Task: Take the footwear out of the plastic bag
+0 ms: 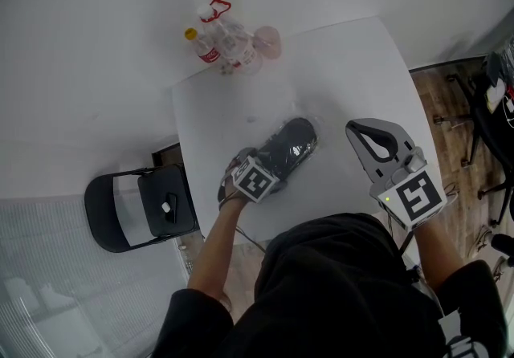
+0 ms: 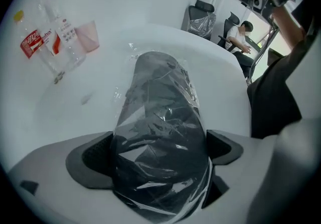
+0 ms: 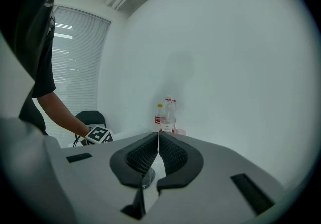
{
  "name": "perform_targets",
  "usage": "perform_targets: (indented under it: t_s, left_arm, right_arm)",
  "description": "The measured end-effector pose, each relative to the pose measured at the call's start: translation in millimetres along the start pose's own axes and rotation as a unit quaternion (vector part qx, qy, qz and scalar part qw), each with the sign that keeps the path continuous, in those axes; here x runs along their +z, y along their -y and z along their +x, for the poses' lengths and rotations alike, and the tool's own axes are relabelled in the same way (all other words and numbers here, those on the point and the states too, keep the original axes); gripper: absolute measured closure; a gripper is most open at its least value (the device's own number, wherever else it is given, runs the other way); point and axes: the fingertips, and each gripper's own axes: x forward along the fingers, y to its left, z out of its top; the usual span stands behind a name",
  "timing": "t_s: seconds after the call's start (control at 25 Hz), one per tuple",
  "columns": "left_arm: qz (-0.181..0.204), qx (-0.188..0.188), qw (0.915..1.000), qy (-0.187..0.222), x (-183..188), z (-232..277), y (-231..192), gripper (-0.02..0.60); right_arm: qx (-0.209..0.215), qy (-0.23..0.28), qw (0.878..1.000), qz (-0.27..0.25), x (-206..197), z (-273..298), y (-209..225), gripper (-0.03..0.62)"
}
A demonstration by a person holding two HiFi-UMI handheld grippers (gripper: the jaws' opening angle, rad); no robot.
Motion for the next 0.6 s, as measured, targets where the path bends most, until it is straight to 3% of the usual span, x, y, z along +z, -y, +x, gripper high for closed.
perform_targets:
  t_s: [0.32,0.44,0.6]
  left_arm:
    - [0.039,0.021,0.9973,0.059,5,-14,7,0.010]
    - [0.050,0.039,0.9933,0.096,11,-26,6,0.059]
    - [0.063,0.054,0.9856,0.147,17,-48,6,0.064]
  right_arm:
    - [0.002,0.002,1.000,-0.011,3,-1,3,0.574]
    - [0.000,0.000,1.000,-0.010,2,-3,7,0.574]
    - [0.005,0.002,1.000,-0.007,6,-2,12,0.574]
